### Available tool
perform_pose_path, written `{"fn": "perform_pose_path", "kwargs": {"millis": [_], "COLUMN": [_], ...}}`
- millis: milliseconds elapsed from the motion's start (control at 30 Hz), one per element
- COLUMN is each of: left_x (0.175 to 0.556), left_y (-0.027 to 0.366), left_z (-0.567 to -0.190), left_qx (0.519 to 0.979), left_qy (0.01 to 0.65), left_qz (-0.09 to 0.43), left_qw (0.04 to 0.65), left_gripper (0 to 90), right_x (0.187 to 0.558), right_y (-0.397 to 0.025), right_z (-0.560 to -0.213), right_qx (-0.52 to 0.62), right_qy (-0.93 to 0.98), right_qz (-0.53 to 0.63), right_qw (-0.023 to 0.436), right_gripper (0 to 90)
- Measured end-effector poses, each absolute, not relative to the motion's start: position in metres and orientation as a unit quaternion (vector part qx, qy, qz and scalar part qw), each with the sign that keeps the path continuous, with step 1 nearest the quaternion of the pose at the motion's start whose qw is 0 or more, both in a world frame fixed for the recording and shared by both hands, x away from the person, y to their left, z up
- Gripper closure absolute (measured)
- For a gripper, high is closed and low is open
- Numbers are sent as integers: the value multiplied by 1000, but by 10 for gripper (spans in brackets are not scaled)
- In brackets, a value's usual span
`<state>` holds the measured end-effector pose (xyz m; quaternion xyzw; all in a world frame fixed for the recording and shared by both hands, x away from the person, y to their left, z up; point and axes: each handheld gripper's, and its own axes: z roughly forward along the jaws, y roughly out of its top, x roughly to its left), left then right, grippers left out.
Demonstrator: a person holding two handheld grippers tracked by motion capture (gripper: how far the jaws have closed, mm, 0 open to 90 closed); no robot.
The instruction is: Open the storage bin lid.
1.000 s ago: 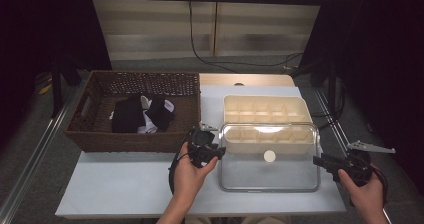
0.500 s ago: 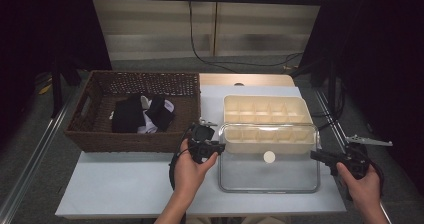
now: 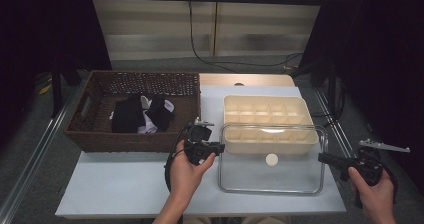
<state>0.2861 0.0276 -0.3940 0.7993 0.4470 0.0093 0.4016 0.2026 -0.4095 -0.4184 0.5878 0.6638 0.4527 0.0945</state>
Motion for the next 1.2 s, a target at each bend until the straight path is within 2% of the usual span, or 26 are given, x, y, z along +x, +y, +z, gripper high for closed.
{"fn": "perform_pose_path", "kwargs": {"millis": [533,667,867,1000,1033,1200], "left_x": [281,284,285,285,283,279], "left_y": [27,28,28,25,23,25], "left_z": [-405,-411,-416,-420,-424,-427], "left_qx": [813,812,814,819,823,826], "left_qy": [434,436,434,428,419,411], "left_qz": [3,-6,-4,8,24,38], "left_qw": [387,388,387,381,382,383], "left_gripper": [775,761,742,711,702,631], "right_x": [207,209,213,213,212,207], "right_y": [-414,-408,-405,-404,-403,-403], "right_z": [-433,-439,-443,-443,-443,-447], "right_qx": [595,593,595,592,589,583], "right_qy": [667,674,675,679,681,690], "right_qz": [443,429,425,422,421,415], "right_qw": [76,95,97,102,108,111], "right_gripper": [724,677,657,647,643,583]}}
